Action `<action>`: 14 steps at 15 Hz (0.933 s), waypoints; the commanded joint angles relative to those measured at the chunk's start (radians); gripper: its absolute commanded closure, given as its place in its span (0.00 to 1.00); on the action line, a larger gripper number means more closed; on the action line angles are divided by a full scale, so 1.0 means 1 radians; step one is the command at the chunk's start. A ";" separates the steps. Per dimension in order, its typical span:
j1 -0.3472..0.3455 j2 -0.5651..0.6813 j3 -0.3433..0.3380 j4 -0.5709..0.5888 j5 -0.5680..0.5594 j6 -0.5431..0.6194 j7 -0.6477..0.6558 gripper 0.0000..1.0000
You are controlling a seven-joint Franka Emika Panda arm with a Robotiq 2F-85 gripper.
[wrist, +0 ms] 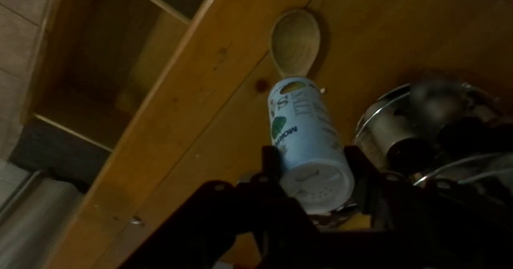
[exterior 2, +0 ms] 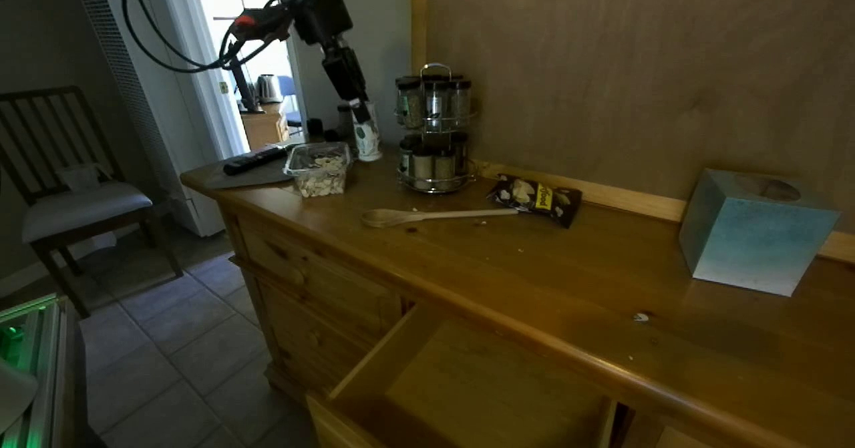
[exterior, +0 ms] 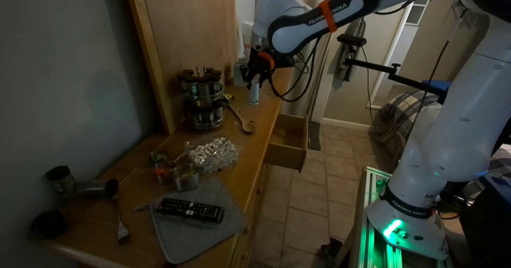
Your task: Put the white container in the open drawer.
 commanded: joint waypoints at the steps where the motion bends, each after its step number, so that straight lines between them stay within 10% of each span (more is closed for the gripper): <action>1: -0.092 -0.083 -0.018 -0.018 0.036 -0.026 -0.009 0.80; 14: -0.284 0.055 -0.150 -0.148 0.073 0.249 -0.024 0.80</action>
